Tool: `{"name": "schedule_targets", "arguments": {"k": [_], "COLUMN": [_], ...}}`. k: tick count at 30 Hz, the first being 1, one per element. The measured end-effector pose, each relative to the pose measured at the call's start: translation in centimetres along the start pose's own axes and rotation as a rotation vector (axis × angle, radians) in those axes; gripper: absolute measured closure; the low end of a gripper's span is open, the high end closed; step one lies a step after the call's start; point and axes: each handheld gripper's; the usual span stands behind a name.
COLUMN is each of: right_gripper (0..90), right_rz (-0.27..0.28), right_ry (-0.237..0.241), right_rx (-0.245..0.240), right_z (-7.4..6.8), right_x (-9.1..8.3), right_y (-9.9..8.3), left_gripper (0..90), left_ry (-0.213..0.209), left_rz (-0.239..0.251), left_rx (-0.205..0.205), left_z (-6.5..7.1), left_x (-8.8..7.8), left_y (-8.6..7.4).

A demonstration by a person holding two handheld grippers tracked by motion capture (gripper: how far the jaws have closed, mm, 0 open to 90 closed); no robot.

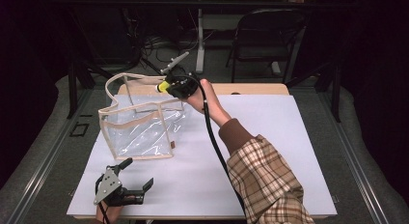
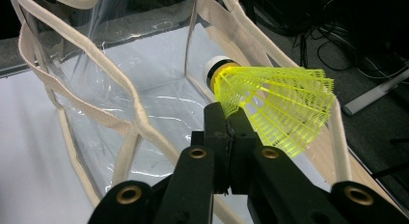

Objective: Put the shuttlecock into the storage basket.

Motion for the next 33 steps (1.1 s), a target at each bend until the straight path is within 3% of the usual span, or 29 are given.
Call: {"name": "schedule_targets", "arguments": {"k": [33], "right_gripper": [90.0], "right_rz": [-0.063], "right_ry": [0.013], "right_rx": [-0.012], "right_z": [-0.4], "right_x": [1.7], "right_y": [0.6], "left_gripper": [0.2], "left_ry": [-0.003], "left_rz": [0.003], "left_rx": [0.003], "left_z": [0.0], "left_x": [0.0], "left_y": [0.0]}}
Point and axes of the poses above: each handheld gripper's, and its own axes: x roughly forward along the jaws, y roughly out of its top, z roughly to its right, and after that the axes turned 6 degrees about -z, right-handed
